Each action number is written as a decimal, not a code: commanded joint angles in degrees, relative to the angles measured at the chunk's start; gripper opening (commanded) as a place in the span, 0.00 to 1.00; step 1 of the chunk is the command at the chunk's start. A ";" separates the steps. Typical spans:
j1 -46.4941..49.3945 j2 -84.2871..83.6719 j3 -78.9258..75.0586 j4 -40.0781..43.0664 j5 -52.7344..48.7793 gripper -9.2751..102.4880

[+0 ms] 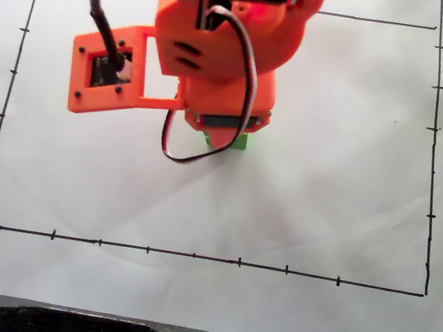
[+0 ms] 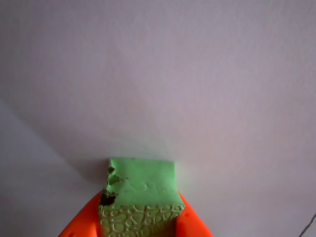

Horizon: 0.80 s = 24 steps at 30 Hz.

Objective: Grasp the colored block, Place it on the black dot, and then return the arm to the default position.

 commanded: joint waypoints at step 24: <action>5.19 29.09 -0.44 21.53 -8.26 0.44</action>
